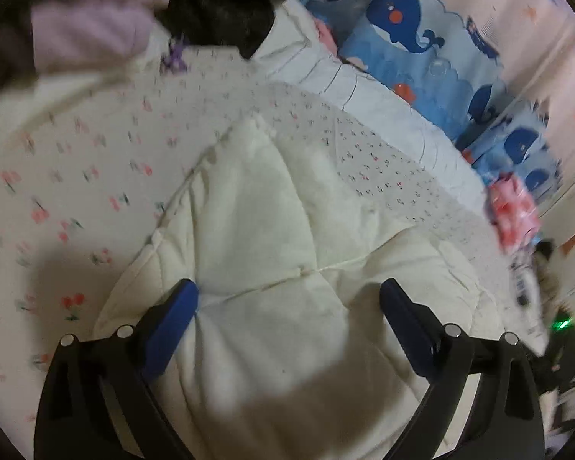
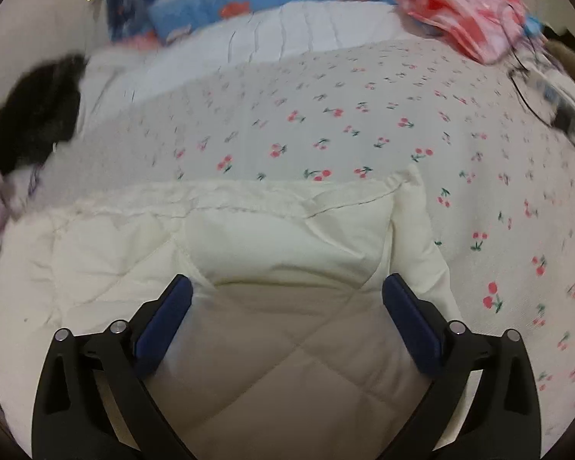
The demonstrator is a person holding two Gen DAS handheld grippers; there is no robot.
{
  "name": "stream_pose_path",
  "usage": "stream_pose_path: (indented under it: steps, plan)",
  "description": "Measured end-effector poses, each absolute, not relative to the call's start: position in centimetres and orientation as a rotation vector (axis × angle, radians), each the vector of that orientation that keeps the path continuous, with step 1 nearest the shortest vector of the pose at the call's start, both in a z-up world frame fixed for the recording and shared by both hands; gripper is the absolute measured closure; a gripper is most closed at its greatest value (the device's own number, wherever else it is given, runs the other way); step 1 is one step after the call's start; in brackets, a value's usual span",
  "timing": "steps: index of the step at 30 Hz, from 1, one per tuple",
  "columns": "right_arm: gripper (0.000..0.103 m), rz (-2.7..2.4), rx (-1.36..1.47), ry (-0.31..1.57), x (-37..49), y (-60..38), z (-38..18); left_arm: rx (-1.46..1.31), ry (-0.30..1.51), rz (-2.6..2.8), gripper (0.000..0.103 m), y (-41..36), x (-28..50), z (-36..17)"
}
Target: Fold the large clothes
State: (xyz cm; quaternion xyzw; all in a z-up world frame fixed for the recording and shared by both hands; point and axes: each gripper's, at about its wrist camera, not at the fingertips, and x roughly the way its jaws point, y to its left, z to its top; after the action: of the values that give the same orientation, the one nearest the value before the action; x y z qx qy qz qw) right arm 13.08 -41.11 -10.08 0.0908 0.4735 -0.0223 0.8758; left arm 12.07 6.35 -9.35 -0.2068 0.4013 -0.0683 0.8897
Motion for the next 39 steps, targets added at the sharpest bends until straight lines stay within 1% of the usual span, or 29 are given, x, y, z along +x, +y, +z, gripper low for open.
stream_pose_path:
  steps: [1,2,4,5,6,7,8,10,12,15,17,18,20,22,23,24,25,29,31,33,34,35,37,38,39]
  plan:
    - [0.007,-0.043,0.187,0.988,12.5,-41.2,-9.2,-0.431,0.811,-0.133,0.011,6.4,11.2,-8.5]
    - [0.007,-0.05,0.188,0.914,10.4,-41.5,-6.9,-0.452,0.788,-0.148,0.011,6.8,10.2,-7.6]
    - [0.007,-0.073,0.148,0.799,7.2,-41.6,-5.6,-0.444,0.732,-0.164,0.011,7.3,8.7,-6.2]
    - [0.007,-0.093,0.124,0.779,6.2,-41.1,-6.6,-0.408,0.725,-0.151,0.011,7.4,8.6,-6.4]
    - [0.007,-0.124,0.119,0.818,6.6,-41.0,-8.6,-0.379,0.758,-0.137,0.011,7.5,9.1,-7.4]
    - [0.005,-0.092,0.195,0.905,7.0,-42.1,-11.2,-0.399,0.848,-0.154,0.011,7.8,10.0,-9.7]
    - [0.006,-0.04,0.324,0.917,7.2,-43.6,-12.0,-0.427,0.862,-0.158,0.011,8.0,10.2,-10.8]
    - [0.006,-0.035,0.345,0.935,7.5,-44.0,-11.4,-0.368,0.844,-0.121,0.011,7.7,9.5,-9.9]
    - [0.006,-0.072,0.282,0.938,6.5,-43.1,-9.6,-0.284,0.805,-0.073,0.011,6.8,8.1,-8.7]
    - [0.006,-0.052,0.244,0.779,1.0,-41.0,-5.2,-0.16,0.756,-0.047,0.011,5.4,5.6,-7.5]
    - [0.006,-0.052,0.197,0.731,-2.4,-40.0,-4.5,-0.059,0.738,-0.053,0.011,4.3,3.9,-7.0]
    - [0.006,-0.063,0.18,0.74,-3.1,-39.6,-5.2,-0.027,0.739,-0.061,0.011,3.9,3.5,-6.9]
    - [0.006,-0.064,0.169,0.888,-3.0,-39.0,-9.8,0.018,0.734,-0.053,0.011,3.7,2.1,-6.6]
    - [0.006,-0.039,0.278,0.907,-2.8,-40.2,-10.0,0.034,0.73,-0.042,0.011,3.7,0.9,-5.8]
    - [0.006,-0.061,0.291,0.945,-2.6,-40.2,-8.8,0.033,0.721,-0.033,0.011,3.8,0.2,-5.4]
    - [0.006,-0.081,0.269,0.936,-2.8,-39.8,-7.7,0.022,0.708,-0.027,0.011,4.0,-0.9,-4.8]
    - [0.006,-0.068,0.224,0.893,-3.8,-38.6,-5.8,0.016,0.704,-0.024,0.011,4.2,-1.7,-4.6]
    - [0.006,-0.001,0.135,0.803,-5.2,-34.4,-2.4,-0.013,0.721,-0.055,0.011,4.5,-4.1,-4.5]
    - [0.006,0.001,0.067,0.831,-4.9,-32.1,-3.0,-0.034,0.781,-0.11,0.011,4.3,-4.2,-5.4]
    - [0.006,-0.039,-0.025,0.907,-3.1,-31.1,-6.6,-0.095,0.911,-0.172,0.01,4.5,-3.4,-7.4]
    - [0.006,0.006,0.007,0.92,-2.9,-31.9,-8.0,-0.146,0.994,-0.207,0.008,4.9,-2.6,-8.8]
    - [0.006,0.026,0.054,0.922,-2.4,-32.7,-9.2,-0.17,1.011,-0.231,0.007,5.3,-2.2,-9.3]
    - [0.006,0.023,0.107,0.97,-2.4,-33.5,-8.1,-0.224,1.023,-0.275,0.007,6.3,-1.9,-8.9]
    - [0.006,0.012,0.131,0.963,-2.9,-33.8,-7.1,-0.293,1.017,-0.289,0.007,7.2,-2.1,-8.5]
    - [0.006,-0.005,0.14,0.947,-3.5,-34.3,-6.4,-0.422,1.0,-0.314,0.007,9.0,-2.3,-8.1]
